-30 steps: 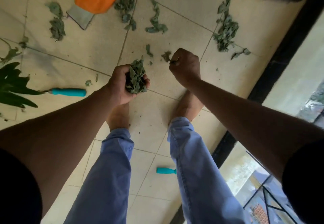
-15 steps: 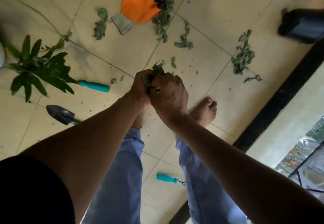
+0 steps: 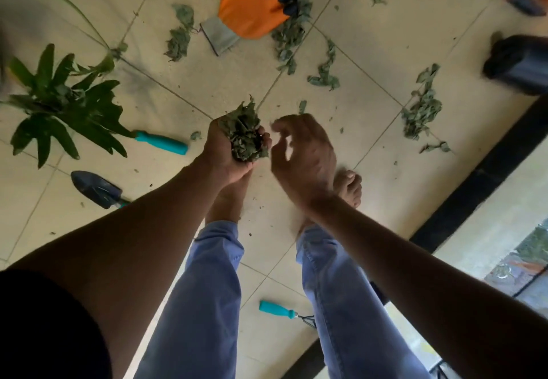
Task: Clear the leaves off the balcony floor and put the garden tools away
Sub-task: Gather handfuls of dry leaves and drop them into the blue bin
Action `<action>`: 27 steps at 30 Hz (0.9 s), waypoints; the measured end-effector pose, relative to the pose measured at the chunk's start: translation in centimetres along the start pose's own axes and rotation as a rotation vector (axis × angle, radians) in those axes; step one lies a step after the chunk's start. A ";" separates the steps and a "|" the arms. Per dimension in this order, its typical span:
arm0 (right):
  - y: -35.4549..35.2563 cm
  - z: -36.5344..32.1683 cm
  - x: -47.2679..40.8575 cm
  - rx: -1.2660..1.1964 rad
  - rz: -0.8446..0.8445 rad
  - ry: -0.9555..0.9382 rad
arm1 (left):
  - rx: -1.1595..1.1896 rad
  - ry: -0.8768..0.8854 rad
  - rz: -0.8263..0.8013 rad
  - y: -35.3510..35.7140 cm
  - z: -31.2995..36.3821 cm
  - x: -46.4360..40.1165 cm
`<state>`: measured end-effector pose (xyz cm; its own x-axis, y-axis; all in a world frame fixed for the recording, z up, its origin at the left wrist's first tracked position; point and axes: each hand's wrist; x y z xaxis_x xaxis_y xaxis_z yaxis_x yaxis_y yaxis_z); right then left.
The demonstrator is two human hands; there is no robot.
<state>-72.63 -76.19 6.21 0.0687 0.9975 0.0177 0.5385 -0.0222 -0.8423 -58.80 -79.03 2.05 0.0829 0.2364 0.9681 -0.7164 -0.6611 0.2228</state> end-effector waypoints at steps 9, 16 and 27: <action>8.9 10.6 -5.0 0.305 -0.321 0.225 | -0.079 -0.043 0.081 -2.2 0.7 -4.7; 11.3 8.1 -4.3 0.229 -0.407 -0.118 | -0.115 -0.062 0.136 -2.6 1.0 -5.4; 9.1 3.7 -5.1 -0.113 -0.232 0.414 | -0.208 -0.045 0.131 -2.5 1.5 -3.9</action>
<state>-71.19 -81.20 -3.53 0.2525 0.8667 0.4302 0.6652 0.1675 -0.7277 -56.24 -79.38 -2.16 0.0072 0.1231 0.9924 -0.8501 -0.5219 0.0709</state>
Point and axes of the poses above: each hand's wrist, its own x-axis away from the middle knuckle, its own y-axis out of the palm, z = x × y, and after that the axes turned 9 degrees about z, right-handed
